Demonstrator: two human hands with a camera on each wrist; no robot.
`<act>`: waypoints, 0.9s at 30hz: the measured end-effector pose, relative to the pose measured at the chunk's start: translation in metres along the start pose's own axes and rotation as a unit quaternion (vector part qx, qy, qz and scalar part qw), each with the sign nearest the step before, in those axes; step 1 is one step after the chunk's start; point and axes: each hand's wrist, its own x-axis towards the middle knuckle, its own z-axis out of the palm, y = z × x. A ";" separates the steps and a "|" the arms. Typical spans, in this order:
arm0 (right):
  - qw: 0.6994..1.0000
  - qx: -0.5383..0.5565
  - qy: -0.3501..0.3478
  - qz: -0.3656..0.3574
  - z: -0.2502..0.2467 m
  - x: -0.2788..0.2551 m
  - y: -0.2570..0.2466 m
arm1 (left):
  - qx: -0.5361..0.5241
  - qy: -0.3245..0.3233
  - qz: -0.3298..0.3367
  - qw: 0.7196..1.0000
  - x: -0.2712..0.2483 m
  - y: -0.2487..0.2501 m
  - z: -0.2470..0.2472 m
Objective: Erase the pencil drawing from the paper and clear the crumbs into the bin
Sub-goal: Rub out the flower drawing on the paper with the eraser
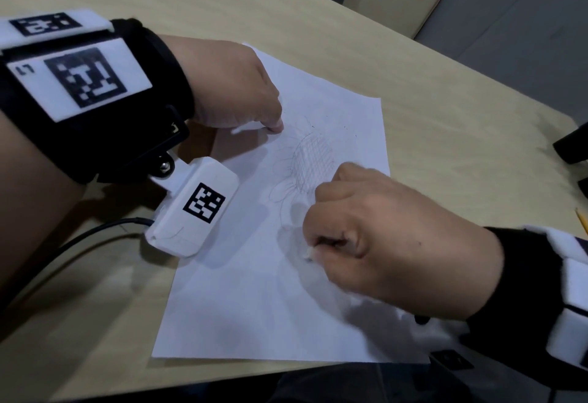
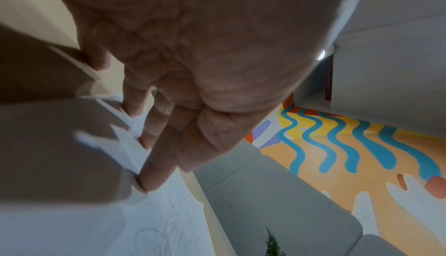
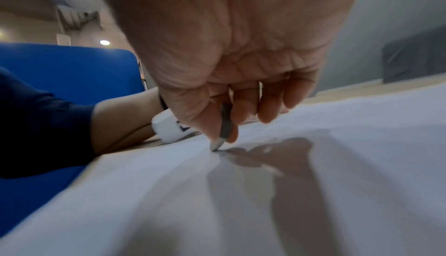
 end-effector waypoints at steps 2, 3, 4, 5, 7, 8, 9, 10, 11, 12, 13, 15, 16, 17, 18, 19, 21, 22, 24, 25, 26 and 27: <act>1.000 0.004 -0.011 -0.010 0.002 0.000 -0.002 | 0.001 0.004 0.001 1.000 0.001 -0.001 0.001; 1.000 0.000 -0.003 -0.001 0.001 0.001 0.001 | 0.002 0.005 0.001 1.000 0.002 0.000 0.001; 1.000 -0.005 0.008 0.012 -0.001 0.002 0.005 | 0.001 0.005 0.000 1.000 0.002 0.000 0.001; 1.000 -0.009 0.015 0.022 -0.002 0.003 0.007 | 0.000 0.004 -0.002 1.000 0.003 0.000 0.002; 1.000 -0.004 0.009 0.010 0.000 0.003 0.005 | -0.001 0.003 -0.002 1.000 0.003 0.000 0.002; 1.000 0.004 0.001 -0.007 0.002 0.001 0.001 | -0.001 0.003 -0.004 1.000 0.002 0.001 0.001; 1.000 0.011 -0.006 -0.020 0.004 0.000 -0.002 | -0.001 0.002 -0.006 1.000 0.001 0.002 0.001; 1.000 0.012 -0.006 -0.023 0.004 -0.001 -0.003 | 0.002 0.002 -0.005 1.000 0.001 0.002 0.001; 1.000 0.009 0.000 -0.016 0.004 0.001 0.000 | 0.006 0.002 -0.002 1.000 0.001 0.003 0.001; 1.000 0.005 0.010 -0.005 0.001 0.002 0.004 | 0.011 0.003 0.001 1.000 0.003 0.003 0.002; 1.000 0.001 0.019 0.003 -0.001 0.003 0.006 | 0.013 0.008 0.004 1.000 0.004 0.002 0.003; 1.000 0.002 0.014 -0.012 0.000 0.003 0.004 | 0.009 0.016 0.006 1.000 0.006 0.001 0.003; 1.000 0.009 0.001 -0.028 0.003 0.002 -0.001 | 0.008 0.016 0.004 1.000 0.007 0.000 0.003; 0.999 0.015 -0.010 -0.042 0.005 0.000 -0.005 | 0.010 0.015 0.002 1.000 0.008 -0.001 0.003; 0.999 0.016 -0.013 -0.044 0.006 0.000 -0.005 | 0.011 0.013 0.001 1.000 0.009 -0.001 0.003; 0.999 0.013 -0.006 -0.034 0.005 0.002 -0.002 | 0.009 0.012 0.001 1.000 0.009 -0.001 0.003; 1.000 0.002 0.012 -0.001 0.000 0.006 0.006 | 0.006 0.011 0.004 1.000 0.008 -0.001 0.003; 1.000 -0.001 0.015 0.004 -0.001 0.007 0.007 | 0.006 0.012 0.005 1.000 0.008 -0.002 0.004; 1.000 0.007 -0.001 -0.021 0.001 0.004 0.002 | 0.006 0.013 0.003 1.000 0.009 -0.002 0.003; 0.999 0.014 -0.016 -0.035 0.004 0.002 -0.003 | 0.006 0.013 0.001 1.000 0.009 -0.002 0.003; 0.999 0.018 -0.025 -0.042 0.005 0.000 -0.006 | 0.007 0.012 0.001 1.000 0.009 -0.002 0.003; 0.999 0.016 -0.023 -0.038 0.005 0.001 -0.004 | 0.008 0.013 0.002 1.000 0.009 -0.003 0.002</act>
